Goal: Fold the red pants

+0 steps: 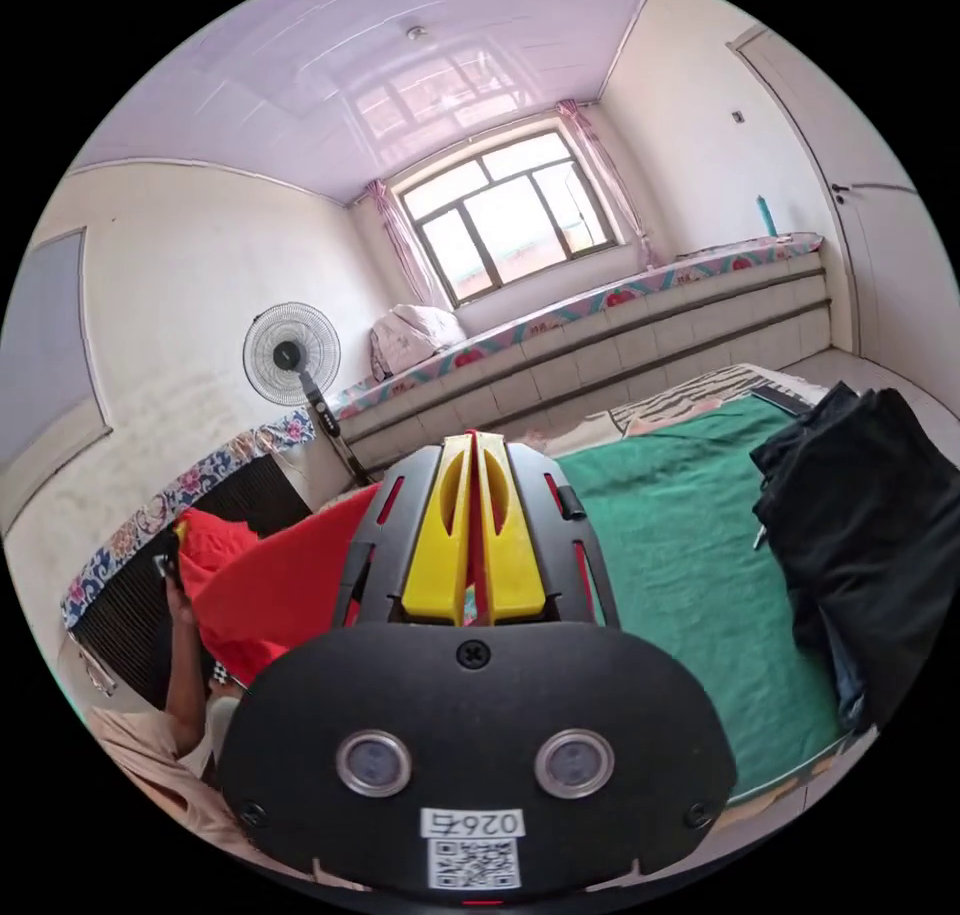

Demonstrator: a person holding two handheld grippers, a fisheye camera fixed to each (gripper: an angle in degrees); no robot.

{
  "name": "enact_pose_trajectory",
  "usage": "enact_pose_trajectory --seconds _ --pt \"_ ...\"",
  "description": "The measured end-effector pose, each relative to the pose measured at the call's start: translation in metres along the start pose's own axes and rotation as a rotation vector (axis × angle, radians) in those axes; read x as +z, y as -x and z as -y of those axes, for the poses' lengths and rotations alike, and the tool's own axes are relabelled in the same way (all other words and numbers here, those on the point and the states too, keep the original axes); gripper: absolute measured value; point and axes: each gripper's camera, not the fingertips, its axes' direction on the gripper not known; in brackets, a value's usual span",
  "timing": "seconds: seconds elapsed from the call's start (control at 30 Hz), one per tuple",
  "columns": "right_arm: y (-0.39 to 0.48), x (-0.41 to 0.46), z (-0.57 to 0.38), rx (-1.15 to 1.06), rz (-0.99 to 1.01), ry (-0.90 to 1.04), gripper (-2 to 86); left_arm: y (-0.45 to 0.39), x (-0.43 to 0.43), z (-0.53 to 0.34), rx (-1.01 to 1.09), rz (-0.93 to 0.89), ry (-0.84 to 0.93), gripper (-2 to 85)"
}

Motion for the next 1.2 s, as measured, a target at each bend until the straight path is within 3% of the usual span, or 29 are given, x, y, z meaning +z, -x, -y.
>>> enact_pose_trajectory --seconds 0.13,0.2,0.3,0.4,0.57,0.67,0.73,0.87,0.97,1.07,1.13,1.2 --pt "0.018 -0.021 0.056 0.029 -0.026 -0.082 -1.4 0.015 0.057 0.058 0.028 -0.188 -0.045 3.8" --pt "0.034 -0.051 0.056 0.008 0.034 -0.174 -1.4 0.000 0.060 0.063 0.124 -0.157 -0.056 3.7" --pt "0.058 -0.094 0.011 -0.095 0.219 -0.229 -1.4 0.003 0.036 0.024 0.166 -0.149 -0.049 3.7" --pt "0.067 -0.114 -0.064 -0.239 0.333 -0.095 -1.4 0.045 -0.008 -0.046 0.014 -0.102 0.074 3.7" --pt "0.033 -0.071 -0.193 -0.252 0.098 0.493 -1.1 0.109 -0.067 -0.144 -0.356 0.236 0.322 3.6" --pt "0.013 -0.071 -0.218 -0.135 -0.106 0.434 -0.7 0.096 -0.044 -0.145 -0.305 0.230 0.382 3.9" --pt "0.013 -0.067 -0.216 -0.099 -0.104 0.359 -0.2 0.073 -0.008 -0.125 -0.179 0.363 0.421 3.9" --pt "0.028 0.007 -0.207 -0.081 -0.032 0.389 3.3 0.042 0.068 -0.102 0.060 0.586 0.565 6.9" --pt "0.042 0.094 -0.208 -0.081 -0.017 0.502 6.2 0.063 0.128 -0.100 0.137 0.801 0.662 16.1" --pt "0.052 0.190 -0.223 -0.060 -0.045 0.653 8.7 0.139 0.174 -0.111 -0.044 0.807 0.772 18.0" --pt "0.057 0.251 -0.249 -0.048 -0.074 0.801 9.1 0.208 0.204 -0.141 -0.273 0.661 0.901 13.7" --pt "0.065 0.307 -0.290 -0.061 -0.076 0.991 8.9 0.228 0.211 -0.159 -0.340 0.637 0.905 8.8"
